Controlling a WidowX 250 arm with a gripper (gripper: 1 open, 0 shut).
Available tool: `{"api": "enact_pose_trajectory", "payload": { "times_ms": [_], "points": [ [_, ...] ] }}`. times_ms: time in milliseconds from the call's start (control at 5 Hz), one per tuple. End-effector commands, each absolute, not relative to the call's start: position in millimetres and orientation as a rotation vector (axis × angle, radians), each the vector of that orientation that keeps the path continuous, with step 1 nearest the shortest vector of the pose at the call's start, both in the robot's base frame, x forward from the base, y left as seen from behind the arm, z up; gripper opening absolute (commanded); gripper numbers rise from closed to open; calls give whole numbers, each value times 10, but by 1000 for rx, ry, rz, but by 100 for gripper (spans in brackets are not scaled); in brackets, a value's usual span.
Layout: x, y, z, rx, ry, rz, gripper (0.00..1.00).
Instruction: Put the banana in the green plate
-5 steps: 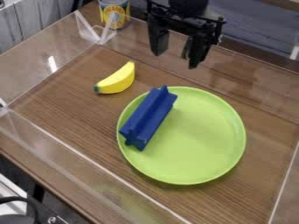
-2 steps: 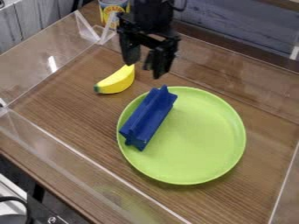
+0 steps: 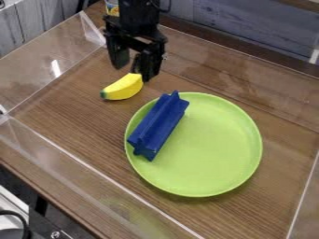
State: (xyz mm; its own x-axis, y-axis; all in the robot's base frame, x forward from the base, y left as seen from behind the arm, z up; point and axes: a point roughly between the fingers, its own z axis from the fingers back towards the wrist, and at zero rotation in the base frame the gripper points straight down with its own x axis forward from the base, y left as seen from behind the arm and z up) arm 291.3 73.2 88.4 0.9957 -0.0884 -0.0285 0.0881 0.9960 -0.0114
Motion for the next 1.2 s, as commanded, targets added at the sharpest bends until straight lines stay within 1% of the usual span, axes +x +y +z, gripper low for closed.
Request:
{"api": "enact_pose_trajectory", "payload": {
  "times_ms": [0,200,600,1000],
  "points": [
    [3001,819,938,8,-23,-86,100],
    [3000,870,887,10,-24,-83,100],
    [3085,1054,893,12,-21,-88,100],
    [3043,1078,867,6,-19,-165,100]
  ]
}}
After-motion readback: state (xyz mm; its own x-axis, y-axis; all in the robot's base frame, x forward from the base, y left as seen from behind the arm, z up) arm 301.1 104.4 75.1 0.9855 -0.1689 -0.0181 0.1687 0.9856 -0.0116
